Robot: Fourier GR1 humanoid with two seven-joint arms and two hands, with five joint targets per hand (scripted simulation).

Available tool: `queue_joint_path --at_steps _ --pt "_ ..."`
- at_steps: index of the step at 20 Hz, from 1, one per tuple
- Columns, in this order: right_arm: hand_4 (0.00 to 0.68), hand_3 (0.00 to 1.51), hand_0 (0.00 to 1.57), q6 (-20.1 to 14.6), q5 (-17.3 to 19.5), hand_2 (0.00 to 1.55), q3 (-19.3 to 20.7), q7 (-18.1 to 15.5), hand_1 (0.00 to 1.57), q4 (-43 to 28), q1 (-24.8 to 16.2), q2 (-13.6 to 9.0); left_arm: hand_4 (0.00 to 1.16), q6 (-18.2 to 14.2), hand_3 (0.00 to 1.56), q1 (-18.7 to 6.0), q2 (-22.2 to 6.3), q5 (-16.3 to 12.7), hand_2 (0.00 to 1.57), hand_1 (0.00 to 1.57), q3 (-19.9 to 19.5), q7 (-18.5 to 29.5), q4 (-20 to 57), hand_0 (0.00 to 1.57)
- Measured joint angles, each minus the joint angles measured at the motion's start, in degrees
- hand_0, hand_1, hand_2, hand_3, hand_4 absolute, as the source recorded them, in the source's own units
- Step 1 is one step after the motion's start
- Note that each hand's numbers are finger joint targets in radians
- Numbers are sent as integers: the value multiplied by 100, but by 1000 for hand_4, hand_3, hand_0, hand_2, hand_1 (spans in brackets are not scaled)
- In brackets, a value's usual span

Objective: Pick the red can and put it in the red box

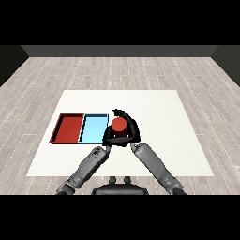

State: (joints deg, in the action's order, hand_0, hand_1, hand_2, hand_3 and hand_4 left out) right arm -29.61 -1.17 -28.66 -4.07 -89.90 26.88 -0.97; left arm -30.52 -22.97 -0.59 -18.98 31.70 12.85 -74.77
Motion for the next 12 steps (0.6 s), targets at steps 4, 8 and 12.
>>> queue_joint_path --at_steps 4,8,12 --pt "0 0 0 -39 120 0 56 -66 0 67 -44 56 1132 60 1502 57 6 133 1571 1571 -108 -24 -5 1571" --pt "0 0 0 -164 128 0 106 -56 0 -16 -120 73 1139 58 1493 85 18 92 1571 1571 -44 86 2 1571" --pt "0 0 0 -71 200 0 340 25 0 22 -51 93 1137 28 1489 179 36 200 1571 1571 -51 36 -130 1571"
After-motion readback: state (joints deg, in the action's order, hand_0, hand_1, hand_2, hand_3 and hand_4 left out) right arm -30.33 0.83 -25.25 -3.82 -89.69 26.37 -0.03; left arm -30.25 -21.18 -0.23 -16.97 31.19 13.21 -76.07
